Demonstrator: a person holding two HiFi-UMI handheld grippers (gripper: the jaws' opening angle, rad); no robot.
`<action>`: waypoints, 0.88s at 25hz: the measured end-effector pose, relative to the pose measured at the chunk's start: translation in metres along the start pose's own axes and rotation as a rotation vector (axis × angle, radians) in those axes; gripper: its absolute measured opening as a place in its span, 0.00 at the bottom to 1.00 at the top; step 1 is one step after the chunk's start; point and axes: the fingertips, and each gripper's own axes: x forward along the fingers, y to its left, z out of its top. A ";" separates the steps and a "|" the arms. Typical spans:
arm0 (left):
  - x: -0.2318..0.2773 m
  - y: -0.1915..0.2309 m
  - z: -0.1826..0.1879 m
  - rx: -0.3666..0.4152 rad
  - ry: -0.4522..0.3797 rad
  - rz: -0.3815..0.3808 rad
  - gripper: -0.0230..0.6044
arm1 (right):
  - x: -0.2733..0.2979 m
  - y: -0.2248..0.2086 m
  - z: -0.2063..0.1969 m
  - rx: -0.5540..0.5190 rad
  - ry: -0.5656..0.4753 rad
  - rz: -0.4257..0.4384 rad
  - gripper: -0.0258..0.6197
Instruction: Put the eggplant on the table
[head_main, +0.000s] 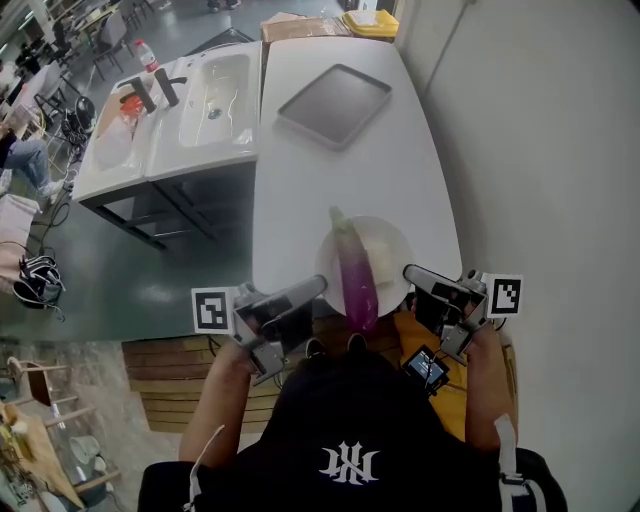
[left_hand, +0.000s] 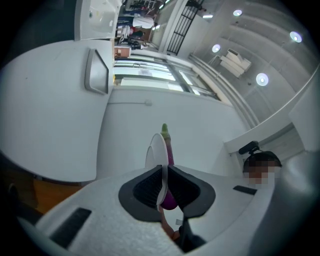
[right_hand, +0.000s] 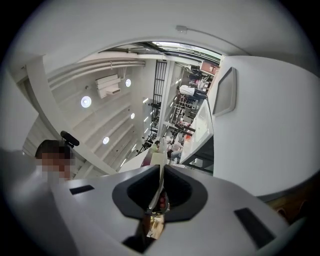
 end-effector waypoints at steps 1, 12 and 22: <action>-0.005 0.002 0.004 0.007 0.002 0.007 0.07 | 0.005 -0.003 -0.002 0.007 -0.003 -0.004 0.07; -0.025 0.020 0.034 0.006 0.017 0.030 0.07 | 0.027 -0.017 -0.010 0.047 -0.036 -0.049 0.06; -0.019 0.033 0.039 -0.004 0.042 0.058 0.07 | 0.023 -0.027 -0.005 0.071 -0.059 -0.055 0.06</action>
